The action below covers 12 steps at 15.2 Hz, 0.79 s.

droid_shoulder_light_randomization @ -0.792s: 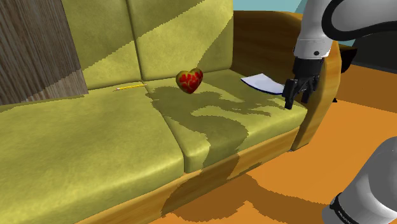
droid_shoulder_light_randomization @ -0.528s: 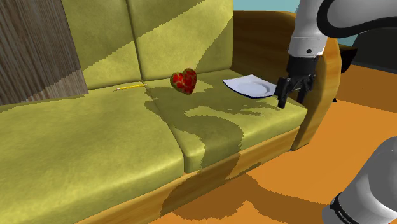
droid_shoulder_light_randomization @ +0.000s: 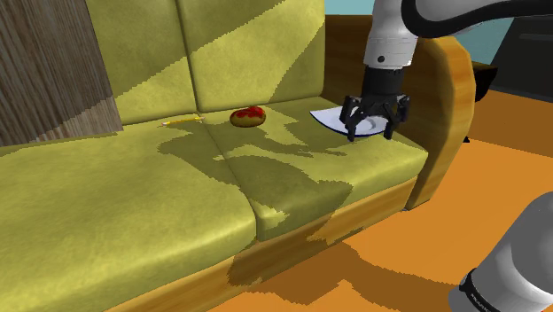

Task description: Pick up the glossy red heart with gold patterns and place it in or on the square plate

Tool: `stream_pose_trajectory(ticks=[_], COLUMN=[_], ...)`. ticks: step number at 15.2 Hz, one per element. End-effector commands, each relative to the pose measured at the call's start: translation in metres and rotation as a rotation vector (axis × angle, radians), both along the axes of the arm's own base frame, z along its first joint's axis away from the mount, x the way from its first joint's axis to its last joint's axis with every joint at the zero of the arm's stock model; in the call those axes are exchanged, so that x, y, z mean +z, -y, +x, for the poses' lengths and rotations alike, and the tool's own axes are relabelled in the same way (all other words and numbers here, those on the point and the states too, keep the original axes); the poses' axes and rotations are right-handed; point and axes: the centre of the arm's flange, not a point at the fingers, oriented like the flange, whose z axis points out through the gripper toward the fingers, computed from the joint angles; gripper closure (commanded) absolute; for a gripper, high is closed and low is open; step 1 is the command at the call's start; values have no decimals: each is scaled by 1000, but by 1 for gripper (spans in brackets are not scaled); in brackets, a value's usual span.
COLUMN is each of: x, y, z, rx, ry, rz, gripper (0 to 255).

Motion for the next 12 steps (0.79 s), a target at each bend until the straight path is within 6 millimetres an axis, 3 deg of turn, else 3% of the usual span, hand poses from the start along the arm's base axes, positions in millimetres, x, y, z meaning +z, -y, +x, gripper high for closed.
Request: stream_pose_trajectory(ticks=[1,12], x=[5,36], y=[-23,-99], z=[15,127], rx=[-82,-499], ry=[9,55], rz=[-4,-30], gripper=[0,0])
